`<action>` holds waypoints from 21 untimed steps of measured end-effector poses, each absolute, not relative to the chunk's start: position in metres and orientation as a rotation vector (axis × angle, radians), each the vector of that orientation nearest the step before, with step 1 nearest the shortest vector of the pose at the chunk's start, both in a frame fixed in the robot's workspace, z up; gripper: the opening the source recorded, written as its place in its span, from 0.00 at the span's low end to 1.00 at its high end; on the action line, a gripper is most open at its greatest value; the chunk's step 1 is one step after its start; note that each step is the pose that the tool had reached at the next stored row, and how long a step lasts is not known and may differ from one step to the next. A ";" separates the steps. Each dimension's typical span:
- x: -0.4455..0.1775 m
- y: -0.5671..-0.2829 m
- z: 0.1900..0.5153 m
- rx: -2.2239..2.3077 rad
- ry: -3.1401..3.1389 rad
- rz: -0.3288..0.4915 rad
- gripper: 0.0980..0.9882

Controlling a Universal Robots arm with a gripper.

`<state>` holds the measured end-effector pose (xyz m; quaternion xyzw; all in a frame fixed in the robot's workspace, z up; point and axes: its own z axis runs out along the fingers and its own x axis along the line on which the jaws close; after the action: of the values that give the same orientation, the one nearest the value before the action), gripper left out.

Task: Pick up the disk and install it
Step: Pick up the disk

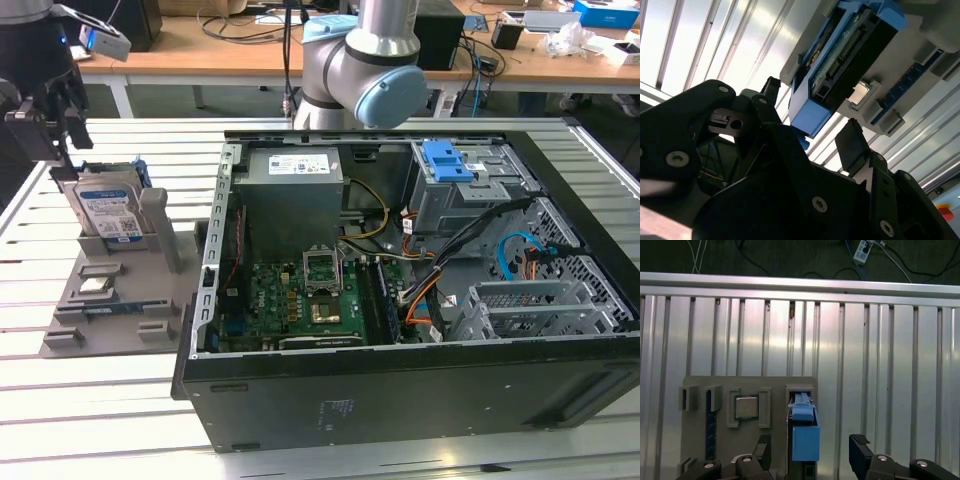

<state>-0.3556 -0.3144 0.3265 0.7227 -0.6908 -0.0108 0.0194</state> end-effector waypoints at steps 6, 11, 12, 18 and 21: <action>-0.355 -0.317 0.322 2.251 -2.134 -0.032 0.70; -0.353 -0.318 0.317 2.270 -2.109 -0.027 0.70; -0.352 -0.317 0.315 2.280 -2.097 -0.026 0.70; -0.351 -0.318 0.303 2.285 -2.090 -0.024 0.70; -0.351 -0.317 0.299 2.285 -2.090 -0.024 0.70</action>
<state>-0.3512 -0.3175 0.2986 0.7377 -0.6747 -0.0077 0.0224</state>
